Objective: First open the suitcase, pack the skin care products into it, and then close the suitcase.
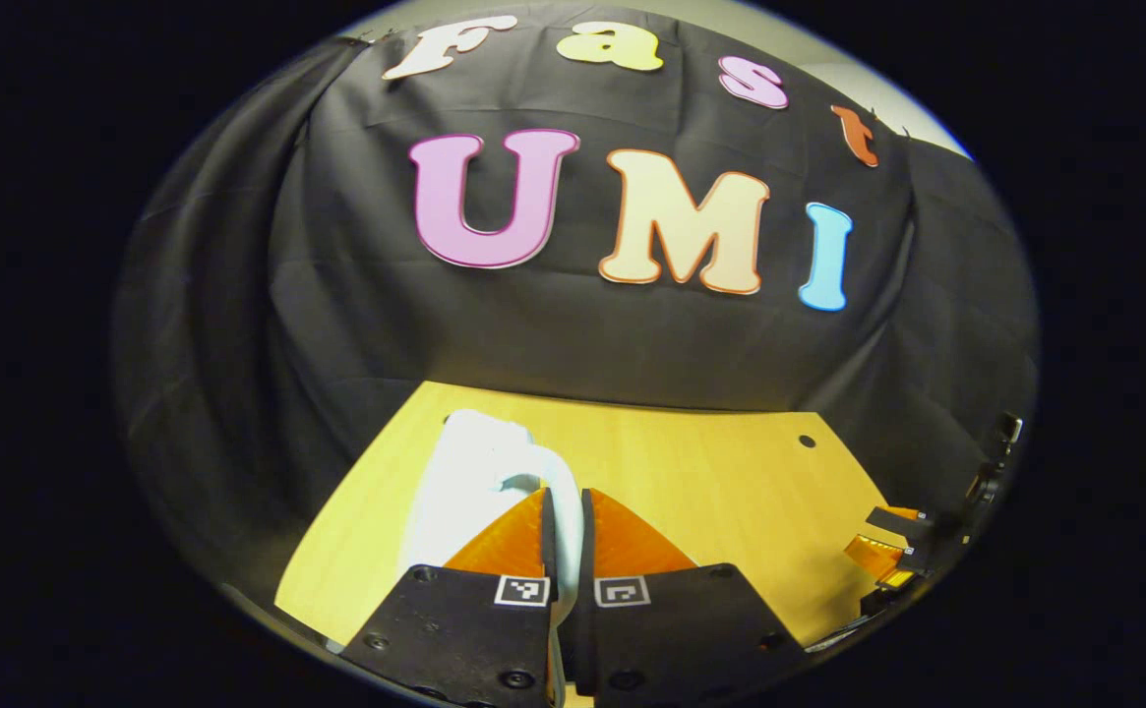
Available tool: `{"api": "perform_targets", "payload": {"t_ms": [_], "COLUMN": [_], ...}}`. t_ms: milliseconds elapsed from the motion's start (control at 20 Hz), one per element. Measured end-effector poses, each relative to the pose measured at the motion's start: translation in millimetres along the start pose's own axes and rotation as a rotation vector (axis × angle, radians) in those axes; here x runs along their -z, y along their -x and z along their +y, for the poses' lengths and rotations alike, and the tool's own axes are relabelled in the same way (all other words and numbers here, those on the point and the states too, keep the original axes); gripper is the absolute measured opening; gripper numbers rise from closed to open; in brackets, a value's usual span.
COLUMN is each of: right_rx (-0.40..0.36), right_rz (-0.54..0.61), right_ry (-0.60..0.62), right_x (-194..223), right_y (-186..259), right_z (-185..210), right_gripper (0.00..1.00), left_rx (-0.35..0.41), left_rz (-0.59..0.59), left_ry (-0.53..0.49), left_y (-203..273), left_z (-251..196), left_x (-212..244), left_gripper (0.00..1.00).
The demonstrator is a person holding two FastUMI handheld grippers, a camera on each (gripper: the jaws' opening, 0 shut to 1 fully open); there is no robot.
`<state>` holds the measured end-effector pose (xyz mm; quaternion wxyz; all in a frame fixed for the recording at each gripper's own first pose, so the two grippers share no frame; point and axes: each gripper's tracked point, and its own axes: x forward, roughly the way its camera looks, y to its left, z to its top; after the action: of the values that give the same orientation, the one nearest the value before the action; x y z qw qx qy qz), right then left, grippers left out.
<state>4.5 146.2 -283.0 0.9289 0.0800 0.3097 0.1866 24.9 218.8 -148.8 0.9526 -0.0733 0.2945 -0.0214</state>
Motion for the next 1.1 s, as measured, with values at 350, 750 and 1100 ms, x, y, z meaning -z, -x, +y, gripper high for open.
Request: {"api": "perform_targets", "payload": {"t_ms": [350, 750, 1100], "right_rx": [0.044, 0.076, 0.030], "right_rz": [-0.009, -0.044, -0.094], "right_ry": [0.007, 0.006, 0.047], "right_x": [-5.0, -22.8, -50.4], "right_y": [19.4, 27.1, 37.9], "right_z": [-43.2, -79.5, -87.0], "right_gripper": [0.98, 0.98, 0.98], "left_rx": [0.082, 0.105, -0.011], "left_rz": [0.082, 0.192, 0.107], "left_ry": [0.034, 0.013, 0.013], "left_y": [-43.3, -82.5, -74.8], "left_z": [-74.9, -117.0, -128.2], "left_x": [42.9, 99.8, 94.6], "left_gripper": [0.02, 0.11, 0.47]}}
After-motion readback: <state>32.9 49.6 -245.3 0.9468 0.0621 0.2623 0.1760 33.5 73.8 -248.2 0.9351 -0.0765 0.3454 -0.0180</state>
